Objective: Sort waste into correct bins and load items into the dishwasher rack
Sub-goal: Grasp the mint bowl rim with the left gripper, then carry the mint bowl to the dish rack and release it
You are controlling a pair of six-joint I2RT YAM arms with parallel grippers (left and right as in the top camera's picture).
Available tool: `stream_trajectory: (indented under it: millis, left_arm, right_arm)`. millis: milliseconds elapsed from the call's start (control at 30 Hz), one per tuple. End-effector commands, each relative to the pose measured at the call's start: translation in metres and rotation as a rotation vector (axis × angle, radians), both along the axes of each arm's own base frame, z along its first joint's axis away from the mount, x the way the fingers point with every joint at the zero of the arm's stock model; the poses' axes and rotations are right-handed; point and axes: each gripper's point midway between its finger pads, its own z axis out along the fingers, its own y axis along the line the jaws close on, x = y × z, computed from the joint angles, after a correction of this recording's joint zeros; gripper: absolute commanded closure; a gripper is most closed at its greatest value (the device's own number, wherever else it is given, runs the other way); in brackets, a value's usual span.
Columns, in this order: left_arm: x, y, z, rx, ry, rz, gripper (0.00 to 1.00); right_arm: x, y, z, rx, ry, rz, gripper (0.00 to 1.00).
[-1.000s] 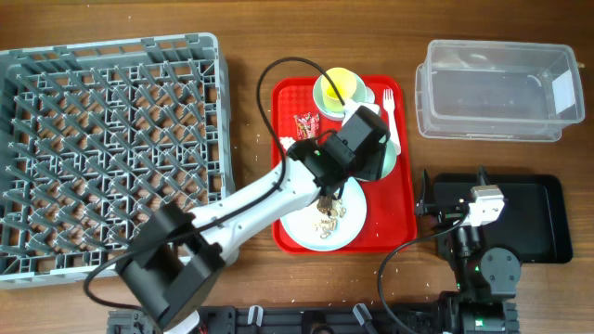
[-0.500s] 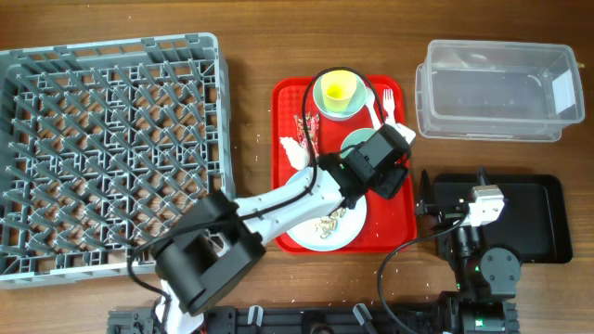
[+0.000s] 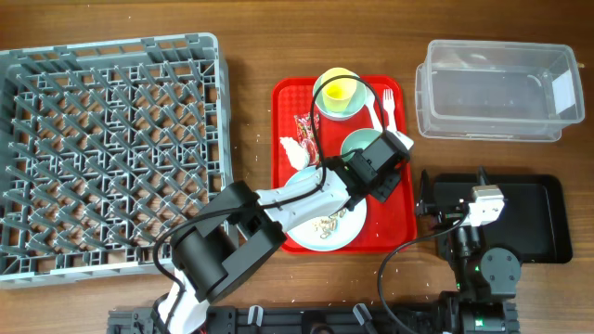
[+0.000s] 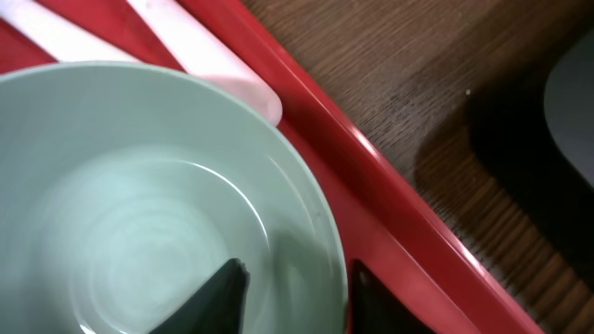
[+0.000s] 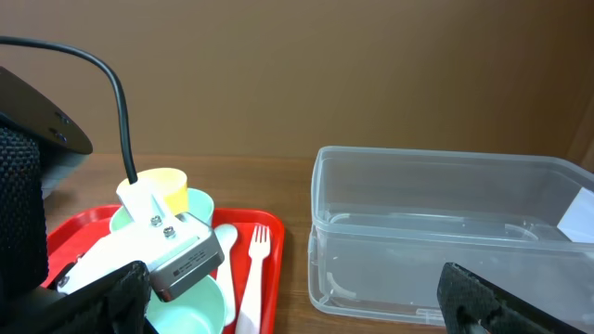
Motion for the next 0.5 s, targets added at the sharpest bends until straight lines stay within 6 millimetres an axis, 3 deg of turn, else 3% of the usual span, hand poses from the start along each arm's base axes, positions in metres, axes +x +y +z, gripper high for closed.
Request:
stream_trajectory:
  millis: [0,33,167,233,267,333,400,467]
  left_arm:
    - [0.004,-0.006,0.003,-0.022,-0.011,0.021,0.86]
    - [0.005,-0.006,0.004,-0.035,-0.004,0.039,0.93]
    - [0.007,-0.01,0.012,-0.087,0.022,0.1,0.96]
    - [0.009,-0.016,0.034,-0.161,0.045,0.151,0.96]
    - [0.008,-0.023,0.058,-0.234,0.067,0.163,0.96]
    - [0.014,-0.021,0.125,-0.376,0.045,0.202,0.96]
    - [0.027,0.002,0.18,-0.49,0.031,0.281,0.96]
    - [0.041,0.036,0.217,-0.557,0.032,0.37,0.96]
  right_arm:
    - [0.0,-0.002,0.002,-0.01,-0.008,-0.014,0.0]
    - [0.0,-0.002,0.002,-0.01,-0.009,-0.014,0.0]
    - [0.0,-0.002,0.002,-0.01,-0.009,-0.014,0.0]
    - [0.0,-0.002,0.002,-0.01,-0.009,-0.014,0.0]
    - [0.0,-0.002,0.002,-0.01,-0.009,-0.014,0.0]
    - [0.0,-0.002,0.002,-0.011,-0.009,-0.014,0.0]
    - [0.0,-0.002,0.002,-0.01,-0.009,-0.014,0.0]
    - [0.0,-0.002,0.002,-0.01,-0.009,-0.014,0.0]
